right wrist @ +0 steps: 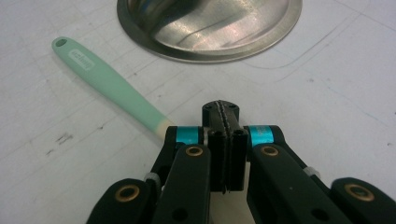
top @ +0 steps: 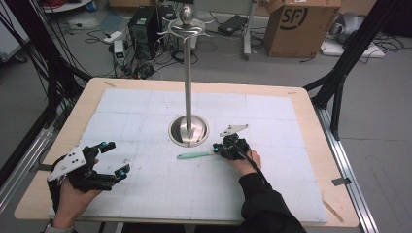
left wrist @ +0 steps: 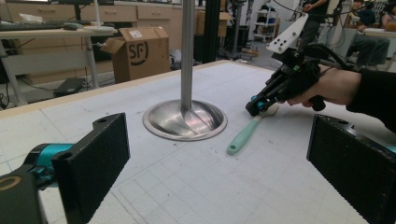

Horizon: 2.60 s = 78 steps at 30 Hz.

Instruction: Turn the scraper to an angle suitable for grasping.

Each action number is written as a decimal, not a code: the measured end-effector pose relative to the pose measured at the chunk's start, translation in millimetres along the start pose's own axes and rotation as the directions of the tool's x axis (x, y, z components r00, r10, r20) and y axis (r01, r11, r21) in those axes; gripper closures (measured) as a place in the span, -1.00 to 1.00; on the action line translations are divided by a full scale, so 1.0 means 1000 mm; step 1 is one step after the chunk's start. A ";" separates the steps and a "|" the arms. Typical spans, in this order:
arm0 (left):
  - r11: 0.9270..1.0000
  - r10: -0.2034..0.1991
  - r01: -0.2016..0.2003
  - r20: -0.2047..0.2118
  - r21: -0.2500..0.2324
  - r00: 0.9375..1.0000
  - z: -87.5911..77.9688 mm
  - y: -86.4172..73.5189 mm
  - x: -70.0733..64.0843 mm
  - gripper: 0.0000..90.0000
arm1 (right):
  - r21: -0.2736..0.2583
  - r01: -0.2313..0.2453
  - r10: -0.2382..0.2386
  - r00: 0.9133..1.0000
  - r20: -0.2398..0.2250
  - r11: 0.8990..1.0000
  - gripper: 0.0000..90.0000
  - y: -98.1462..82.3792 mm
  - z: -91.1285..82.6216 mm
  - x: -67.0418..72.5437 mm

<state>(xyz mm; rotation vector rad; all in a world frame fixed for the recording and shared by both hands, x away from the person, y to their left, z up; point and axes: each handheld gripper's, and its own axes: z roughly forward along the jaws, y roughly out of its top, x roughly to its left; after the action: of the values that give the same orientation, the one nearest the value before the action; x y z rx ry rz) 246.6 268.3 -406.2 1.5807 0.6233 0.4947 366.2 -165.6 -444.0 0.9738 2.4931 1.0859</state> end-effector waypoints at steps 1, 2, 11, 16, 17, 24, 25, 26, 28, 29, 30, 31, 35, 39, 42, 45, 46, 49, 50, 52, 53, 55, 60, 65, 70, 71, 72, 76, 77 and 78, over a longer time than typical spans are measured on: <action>1.000 0.000 0.000 -0.002 0.000 1.000 -0.001 0.000 0.000 -0.86 | 0.000 0.004 -0.004 1.000 -0.002 1.000 1.00 -0.001 -0.001 0.000; 1.000 -0.001 0.001 0.001 -0.002 1.000 -0.001 0.000 -0.001 -0.86 | -0.002 0.007 -0.007 1.000 -0.002 1.000 1.00 -0.002 -0.002 0.001; 1.000 -0.002 0.002 -0.010 -0.002 1.000 -0.005 0.000 0.000 -0.86 | -0.020 -0.022 0.021 0.999 -0.049 1.000 1.00 -0.021 -0.018 0.010; 1.000 0.006 -0.006 -0.003 0.004 1.000 -0.005 0.000 -0.003 -0.86 | -0.010 -0.020 0.019 0.998 -0.064 1.000 1.00 -0.031 -0.029 0.016; 1.000 0.007 -0.007 -0.003 0.006 1.000 -0.005 0.000 -0.003 -0.86 | -0.010 -0.021 0.021 0.998 -0.064 1.000 1.00 -0.033 -0.031 0.017; 1.000 0.006 -0.006 -0.006 0.004 1.000 -0.005 0.000 -0.004 -0.86 | -0.006 -0.013 0.012 0.998 -0.056 1.000 1.00 -0.046 -0.045 0.025; 1.000 0.005 -0.005 -0.005 0.004 1.000 -0.005 0.000 -0.004 -0.86 | -0.002 -0.009 0.009 0.999 -0.047 1.000 1.00 -0.048 -0.047 0.028; 1.000 0.007 -0.007 -0.006 0.005 1.000 -0.004 0.000 -0.004 -0.86 | -0.011 -0.005 0.005 0.998 -0.055 1.000 1.00 -0.053 -0.051 0.030; 1.000 0.009 -0.009 -0.006 0.007 1.000 -0.004 0.000 -0.004 -0.86 | -0.020 -0.021 0.020 0.998 -0.063 1.000 1.00 -0.059 -0.056 0.031; 1.000 0.010 -0.010 -0.006 0.007 1.000 -0.004 0.000 -0.004 -0.86 | -0.020 -0.021 0.020 0.998 -0.063 1.000 1.00 -0.059 -0.056 0.031; 1.000 0.007 -0.007 -0.007 0.007 1.000 -0.004 0.000 -0.004 -0.86 | -0.026 -0.025 0.023 0.998 -0.065 0.999 1.00 -0.061 -0.058 0.032; 1.000 0.008 -0.008 -0.006 0.006 1.000 -0.003 0.000 -0.004 -0.86 | -0.035 -0.036 0.034 0.997 -0.072 0.999 1.00 -0.066 -0.061 0.033; 1.000 0.009 -0.009 -0.002 0.012 1.000 -0.001 0.000 -0.006 -0.86 | -0.024 -0.013 0.012 0.998 -0.061 1.000 1.00 -0.064 -0.061 0.035; 1.000 0.013 -0.013 0.006 0.016 1.000 0.002 -0.001 -0.007 -0.86 | -0.029 0.045 -0.046 0.999 -0.020 0.999 1.00 -0.058 -0.062 0.041; 1.000 0.012 -0.012 0.006 0.017 1.000 0.003 -0.001 -0.006 -0.86 | -0.085 0.095 -0.099 0.994 -0.047 0.992 1.00 -0.046 -0.059 0.055; 1.000 0.010 -0.010 0.006 0.018 1.000 0.003 -0.002 -0.006 -0.86 | -0.091 0.124 -0.132 0.987 -0.094 0.988 1.00 -0.039 -0.052 0.068; 1.000 0.011 -0.011 0.007 0.020 1.000 0.003 -0.002 -0.006 -0.86 | -0.091 0.127 -0.136 0.985 -0.108 0.988 1.00 -0.036 -0.048 0.072; 1.000 0.010 -0.010 0.005 0.017 1.000 0.002 -0.002 -0.005 -0.86 | -0.088 0.147 -0.159 0.975 -0.152 0.985 1.00 -0.031 -0.039 0.081; 1.000 0.010 -0.010 0.005 0.017 1.000 0.002 -0.002 -0.005 -0.86 | -0.082 0.156 -0.168 0.972 -0.163 0.984 1.00 -0.029 -0.037 0.084; 1.000 0.008 -0.008 0.002 0.014 1.000 0.001 -0.002 -0.005 -0.86 | -0.079 0.170 -0.181 0.969 -0.168 0.982 1.00 -0.028 -0.034 0.087; 1.000 0.010 -0.010 0.004 0.016 1.000 0.001 -0.002 -0.005 -0.86 | -0.074 0.178 -0.188 0.967 -0.173 0.981 1.00 -0.026 -0.031 0.090; 1.000 0.009 -0.009 0.001 0.014 1.000 0.000 -0.001 -0.005 -0.86 | -0.052 0.208 -0.214 0.961 -0.178 0.977 1.00 -0.023 -0.024 0.095; 1.000 0.005 -0.005 -0.004 0.018 1.000 -0.002 -0.002 -0.005 -0.86 | -0.030 0.220 -0.221 0.957 -0.186 0.975 1.00 -0.021 -0.016 0.094; 1.000 0.010 -0.010 -0.002 0.020 1.000 -0.001 -0.002 -0.005 -0.86 | -0.029 0.188 -0.190 0.965 -0.181 0.982 1.00 -0.017 -0.012 0.085; 1.000 0.008 -0.008 0.001 0.022 1.000 0.000 -0.002 -0.005 -0.86 | 0.006 0.153 -0.151 0.979 -0.139 0.988 1.00 -0.008 -0.007 0.074; 1.000 0.007 -0.007 0.002 0.022 1.000 0.000 -0.002 -0.005 -0.86 | 0.009 0.144 -0.142 0.980 -0.138 0.989 1.00 -0.006 -0.006 0.071; 1.000 0.007 -0.007 0.001 0.021 1.000 0.000 -0.002 -0.005 -0.86 | 0.009 0.144 -0.142 0.980 -0.138 0.989 1.00 -0.006 -0.006 0.071; 1.000 0.005 -0.005 0.000 0.020 1.000 -0.001 -0.002 -0.004 -0.86 | 0.021 0.115 -0.112 0.987 -0.117 0.993 1.00 -0.003 -0.003 0.063; 1.000 0.004 -0.004 -0.001 0.019 1.000 -0.001 -0.002 -0.003 -0.86 | 0.021 0.100 -0.097 0.990 -0.105 0.995 1.00 -0.002 -0.002 0.058; 1.000 0.003 -0.003 0.000 0.018 1.000 -0.001 -0.002 -0.003 -0.86 | 0.021 0.100 -0.097 0.990 -0.105 0.995 1.00 -0.002 -0.002 0.058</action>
<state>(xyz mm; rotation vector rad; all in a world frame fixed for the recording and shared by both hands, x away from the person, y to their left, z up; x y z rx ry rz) 242.9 267.2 -408.0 1.5991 0.6273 0.4926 320.8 -128.9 -441.9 0.8103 2.6137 1.1028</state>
